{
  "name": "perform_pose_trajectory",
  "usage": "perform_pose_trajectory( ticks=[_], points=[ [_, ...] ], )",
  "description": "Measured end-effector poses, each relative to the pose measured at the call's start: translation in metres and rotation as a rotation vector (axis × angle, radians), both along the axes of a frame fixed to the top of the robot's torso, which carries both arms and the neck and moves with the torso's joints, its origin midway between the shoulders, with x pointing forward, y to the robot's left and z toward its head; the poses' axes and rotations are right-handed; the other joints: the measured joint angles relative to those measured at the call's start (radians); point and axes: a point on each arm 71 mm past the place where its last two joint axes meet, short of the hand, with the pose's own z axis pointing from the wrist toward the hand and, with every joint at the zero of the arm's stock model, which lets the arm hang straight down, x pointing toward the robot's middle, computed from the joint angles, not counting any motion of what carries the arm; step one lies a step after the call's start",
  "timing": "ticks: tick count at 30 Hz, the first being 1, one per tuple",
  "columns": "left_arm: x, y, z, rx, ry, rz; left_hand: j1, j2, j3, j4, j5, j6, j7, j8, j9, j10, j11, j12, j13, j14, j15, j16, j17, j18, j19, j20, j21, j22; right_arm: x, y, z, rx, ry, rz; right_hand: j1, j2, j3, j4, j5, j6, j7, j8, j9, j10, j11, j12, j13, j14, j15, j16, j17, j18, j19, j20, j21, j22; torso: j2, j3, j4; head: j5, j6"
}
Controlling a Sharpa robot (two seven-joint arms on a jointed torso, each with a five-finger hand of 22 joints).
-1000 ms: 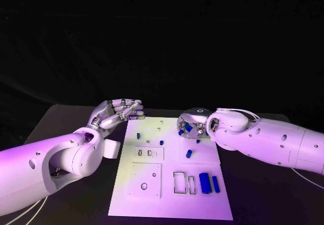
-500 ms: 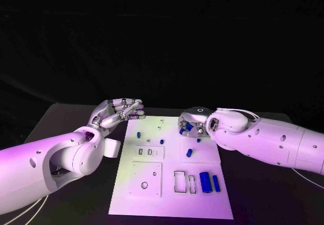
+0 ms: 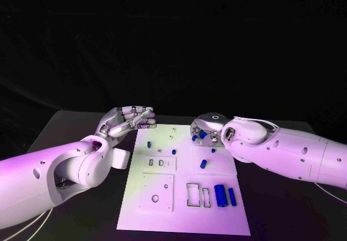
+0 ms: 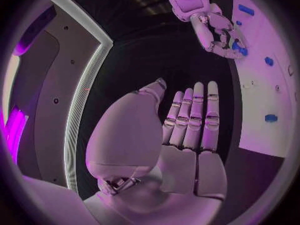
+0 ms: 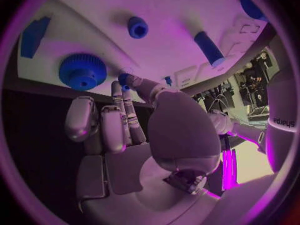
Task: Assemble the parts on the task board
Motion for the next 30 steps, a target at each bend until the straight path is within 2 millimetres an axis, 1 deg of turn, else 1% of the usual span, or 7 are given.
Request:
perform_pose_trajectory(
  ticks=[5, 8, 13, 18, 24, 30],
  points=[
    [0.001, 0.0, 0.0, 0.001, 0.003, -0.001, 0.0, 0.0, 0.003, 0.003, 0.0, 0.0, 0.0, -0.004, 0.0, 0.0, 0.0, -0.004, 0.0, 0.0, 0.0, 0.0, 0.001, 0.0, 0.0, 0.0, 0.0, 0.0, 0.0, 0.005, 0.008, 0.045, -0.052, 0.004, 0.0, 0.0, 0.0, 0.0, 0.002, 0.0, 0.0, 0.0, 0.0, 0.0, 0.0, 0.0, 0.0, 0.0, 0.0, 0.004, 0.003, 0.0, 0.0, 0.0, 0.002, 0.002, 0.0, 0.0, -0.0001, 0.002, 0.008],
    [0.001, 0.001, -0.001, 0.001, 0.004, -0.002, 0.0, 0.0, 0.003, 0.003, 0.0, 0.0, 0.0, -0.004, 0.0, 0.0, 0.0, -0.004, 0.0, 0.0, 0.0, 0.0, 0.001, 0.0, 0.0, 0.0, 0.0, 0.0, 0.004, 0.011, 0.014, 0.07, -0.088, 0.001, 0.0, 0.0, 0.0, 0.0, 0.002, 0.0, 0.0, 0.0, 0.0, 0.0, 0.0, 0.0, 0.0, 0.0, 0.0, 0.004, 0.005, 0.0, 0.0, 0.0, 0.005, 0.004, 0.0, 0.0, 0.0004, 0.002, 0.012],
    [0.001, 0.0, -0.001, 0.0, 0.006, -0.004, 0.0, 0.0, 0.003, 0.003, 0.0, 0.0, 0.0, -0.005, 0.0, 0.0, 0.0, -0.004, 0.0, 0.0, 0.0, 0.0, 0.002, 0.0, 0.0, 0.0, 0.0, -0.001, 0.011, 0.021, 0.018, 0.101, -0.128, -0.004, 0.0, 0.0, 0.0, 0.0, 0.002, 0.0, 0.0, 0.0, 0.001, 0.0, 0.0, 0.0, 0.0, 0.0, 0.0, 0.011, 0.014, 0.0, 0.007, 0.0, 0.012, 0.015, 0.002, -0.0007, 0.0011, 0.0, 0.015],
    [0.001, -0.003, -0.001, -0.002, 0.006, -0.012, 0.0, 0.0, 0.005, 0.001, 0.0, 0.0, 0.0, -0.004, 0.0, 0.0, 0.0, -0.004, 0.0, 0.0, 0.0, 0.0, 0.002, 0.0, 0.0, 0.0, 0.0, -0.001, 0.015, 0.032, 0.02, 0.127, -0.147, 0.002, 0.0, 0.0, -0.001, -0.001, 0.006, 0.0, 0.0, 0.0, 0.002, 0.0, 0.0, 0.0, 0.0, 0.0, 0.0, 0.01, 0.015, 0.0, 0.007, 0.0, 0.012, 0.019, 0.004, -0.0012, 0.0027, 0.002, 0.015],
    [0.001, -0.005, -0.001, -0.004, 0.006, -0.016, 0.0, 0.0, 0.006, 0.0, 0.0, 0.0, 0.0, -0.004, 0.0, 0.0, 0.0, -0.004, 0.0, 0.0, 0.0, 0.0, 0.002, 0.0, 0.0, 0.0, 0.0, -0.001, 0.017, 0.045, 0.016, 0.149, -0.148, 0.012, 0.0, 0.0, -0.002, -0.001, 0.006, 0.0, 0.0, -0.001, 0.002, 0.0, 0.0, 0.0, 0.0, 0.0, 0.0, 0.01, 0.014, 0.0, 0.007, 0.0, 0.012, 0.013, 0.004, -0.0009, 0.0028, 0.005, 0.011],
    [0.001, -0.007, -0.001, -0.005, 0.006, -0.018, 0.0, 0.0, 0.006, 0.0, 0.0, 0.0, 0.0, -0.004, 0.0, 0.0, 0.0, -0.004, 0.0, 0.0, 0.0, 0.0, 0.002, 0.0, 0.0, 0.0, 0.0, -0.001, 0.021, 0.049, 0.013, 0.156, -0.142, 0.01, -0.004, -0.004, -0.002, -0.001, 0.011, -0.001, 0.0, -0.001, 0.002, 0.0, 0.0, -0.002, 0.001, 0.0, 0.0, 0.01, 0.012, 0.0, 0.007, 0.0, 0.012, 0.009, 0.005, -0.0013, 0.0044, 0.006, 0.01]
  ],
)
